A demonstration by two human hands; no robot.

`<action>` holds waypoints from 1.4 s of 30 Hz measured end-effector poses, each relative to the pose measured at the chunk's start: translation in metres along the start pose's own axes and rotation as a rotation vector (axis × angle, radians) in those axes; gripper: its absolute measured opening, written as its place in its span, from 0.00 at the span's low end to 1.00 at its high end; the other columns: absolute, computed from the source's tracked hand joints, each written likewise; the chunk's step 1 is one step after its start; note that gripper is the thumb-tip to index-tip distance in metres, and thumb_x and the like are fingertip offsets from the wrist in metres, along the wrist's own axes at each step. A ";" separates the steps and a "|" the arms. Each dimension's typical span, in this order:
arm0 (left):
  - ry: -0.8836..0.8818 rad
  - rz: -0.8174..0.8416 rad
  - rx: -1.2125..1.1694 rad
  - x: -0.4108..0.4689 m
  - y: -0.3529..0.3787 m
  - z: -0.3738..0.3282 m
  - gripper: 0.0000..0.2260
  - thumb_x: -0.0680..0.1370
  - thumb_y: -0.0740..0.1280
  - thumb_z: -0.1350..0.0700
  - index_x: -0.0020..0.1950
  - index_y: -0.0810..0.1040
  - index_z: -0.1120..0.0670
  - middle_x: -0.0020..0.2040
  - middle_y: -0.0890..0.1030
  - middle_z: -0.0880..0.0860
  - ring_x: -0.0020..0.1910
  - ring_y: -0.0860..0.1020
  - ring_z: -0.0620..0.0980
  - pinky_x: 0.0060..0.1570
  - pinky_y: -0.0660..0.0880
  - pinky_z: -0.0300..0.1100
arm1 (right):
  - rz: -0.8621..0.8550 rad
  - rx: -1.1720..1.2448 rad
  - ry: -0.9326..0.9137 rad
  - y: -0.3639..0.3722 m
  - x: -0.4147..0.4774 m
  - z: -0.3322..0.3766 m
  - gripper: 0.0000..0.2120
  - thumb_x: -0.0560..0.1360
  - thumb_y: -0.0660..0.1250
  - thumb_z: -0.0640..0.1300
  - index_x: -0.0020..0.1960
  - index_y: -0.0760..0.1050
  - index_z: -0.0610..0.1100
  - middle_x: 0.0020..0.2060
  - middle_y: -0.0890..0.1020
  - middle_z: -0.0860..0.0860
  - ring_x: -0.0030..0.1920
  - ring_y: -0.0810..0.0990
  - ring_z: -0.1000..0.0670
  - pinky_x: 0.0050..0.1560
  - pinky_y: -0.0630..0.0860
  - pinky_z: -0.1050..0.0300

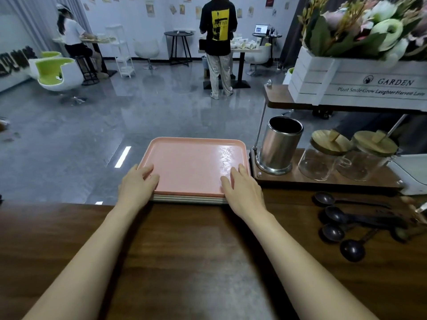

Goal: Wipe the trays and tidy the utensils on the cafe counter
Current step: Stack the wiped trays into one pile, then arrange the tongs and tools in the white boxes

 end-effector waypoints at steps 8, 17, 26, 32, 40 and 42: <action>-0.006 -0.078 0.033 -0.014 0.009 0.010 0.20 0.83 0.60 0.46 0.74 0.74 0.48 0.71 0.74 0.57 0.68 0.73 0.60 0.66 0.68 0.57 | 0.028 -0.012 -0.041 0.000 -0.007 -0.006 0.21 0.81 0.49 0.62 0.61 0.68 0.47 0.72 0.66 0.50 0.65 0.70 0.42 0.56 0.71 0.46; 0.025 -0.042 0.091 -0.005 0.011 0.011 0.21 0.82 0.62 0.46 0.75 0.72 0.49 0.71 0.72 0.58 0.66 0.74 0.61 0.65 0.69 0.58 | 0.168 -0.014 -0.007 -0.006 -0.003 -0.006 0.29 0.82 0.50 0.63 0.77 0.59 0.48 0.81 0.51 0.51 0.76 0.58 0.38 0.70 0.64 0.42; -0.036 -0.144 0.106 -0.002 0.015 0.018 0.22 0.78 0.67 0.44 0.71 0.77 0.50 0.78 0.65 0.62 0.75 0.66 0.64 0.73 0.64 0.61 | 0.145 0.228 -0.220 -0.033 -0.070 -0.043 0.24 0.83 0.60 0.55 0.78 0.63 0.55 0.80 0.55 0.59 0.78 0.59 0.55 0.75 0.62 0.55; 0.315 -0.480 0.027 -0.103 0.039 -0.060 0.14 0.81 0.65 0.54 0.66 0.80 0.54 0.73 0.73 0.59 0.77 0.63 0.63 0.76 0.60 0.58 | 0.132 0.381 -0.175 -0.077 -0.125 -0.098 0.24 0.82 0.62 0.54 0.77 0.65 0.61 0.78 0.60 0.63 0.75 0.63 0.59 0.74 0.65 0.55; 0.314 0.012 -0.127 -0.284 0.159 -0.160 0.20 0.79 0.71 0.53 0.71 0.76 0.44 0.73 0.73 0.47 0.76 0.67 0.48 0.75 0.63 0.48 | 0.078 0.435 -0.113 -0.154 -0.194 -0.206 0.23 0.81 0.64 0.54 0.75 0.68 0.60 0.76 0.66 0.60 0.74 0.67 0.58 0.73 0.68 0.49; 0.334 0.091 -0.152 -0.302 0.177 -0.185 0.21 0.79 0.71 0.51 0.72 0.75 0.43 0.73 0.73 0.44 0.74 0.68 0.44 0.74 0.65 0.47 | 0.057 0.413 -0.084 -0.171 -0.206 -0.233 0.23 0.81 0.64 0.55 0.75 0.68 0.60 0.76 0.67 0.60 0.73 0.67 0.59 0.73 0.68 0.51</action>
Point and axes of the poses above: each hand's wrist, its own x-axis towards the middle knuckle, its own y-axis out of the palm, z = x × y, the point moved 2 cm from there along x, towards the middle knuckle
